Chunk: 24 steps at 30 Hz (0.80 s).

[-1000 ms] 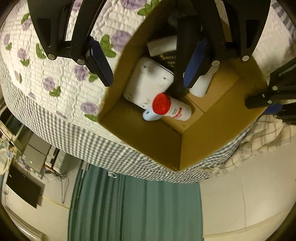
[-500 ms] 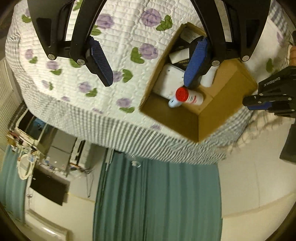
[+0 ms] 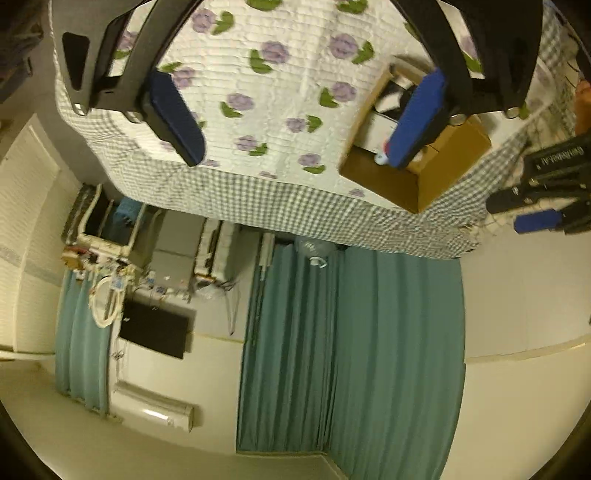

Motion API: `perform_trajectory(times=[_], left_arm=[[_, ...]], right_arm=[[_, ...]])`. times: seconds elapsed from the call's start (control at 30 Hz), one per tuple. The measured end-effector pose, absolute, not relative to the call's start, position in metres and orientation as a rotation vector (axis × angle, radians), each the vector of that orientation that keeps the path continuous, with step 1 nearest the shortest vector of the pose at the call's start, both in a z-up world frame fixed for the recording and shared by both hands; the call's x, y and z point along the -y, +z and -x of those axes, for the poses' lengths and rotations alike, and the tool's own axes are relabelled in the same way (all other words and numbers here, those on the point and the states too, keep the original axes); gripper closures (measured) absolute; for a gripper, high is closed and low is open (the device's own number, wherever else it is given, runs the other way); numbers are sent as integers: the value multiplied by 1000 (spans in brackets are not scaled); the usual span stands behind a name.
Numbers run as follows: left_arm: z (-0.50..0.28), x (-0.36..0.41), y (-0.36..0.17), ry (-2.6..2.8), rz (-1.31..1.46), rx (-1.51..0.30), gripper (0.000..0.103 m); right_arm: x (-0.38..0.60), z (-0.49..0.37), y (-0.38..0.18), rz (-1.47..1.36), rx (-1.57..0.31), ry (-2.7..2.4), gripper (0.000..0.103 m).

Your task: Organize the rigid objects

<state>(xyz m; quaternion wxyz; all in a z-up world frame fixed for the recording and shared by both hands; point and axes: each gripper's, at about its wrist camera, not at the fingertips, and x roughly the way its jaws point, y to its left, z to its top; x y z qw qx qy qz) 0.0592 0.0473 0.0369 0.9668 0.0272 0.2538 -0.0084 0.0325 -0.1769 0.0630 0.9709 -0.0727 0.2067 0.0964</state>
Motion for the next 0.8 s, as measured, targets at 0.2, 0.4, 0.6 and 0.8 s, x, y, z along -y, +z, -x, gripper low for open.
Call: perform_trajectory(times=[0.2,0.4,0.6,0.8], left_arm=[[-25,-38,25,-2,-56,-416,22],[-11,-32,13,40,-93,-377,19],[-8,-33,8,33,-68,-393,19],[-5,-37,6,33,-57,-398,18]], right_arm=[[200,-1,44,89,-388,144,0],[217,8,31,-16,-385,152,0],[219,16,32,-14,-383,135,0],[214,18,33,-22,-387,152,0]])
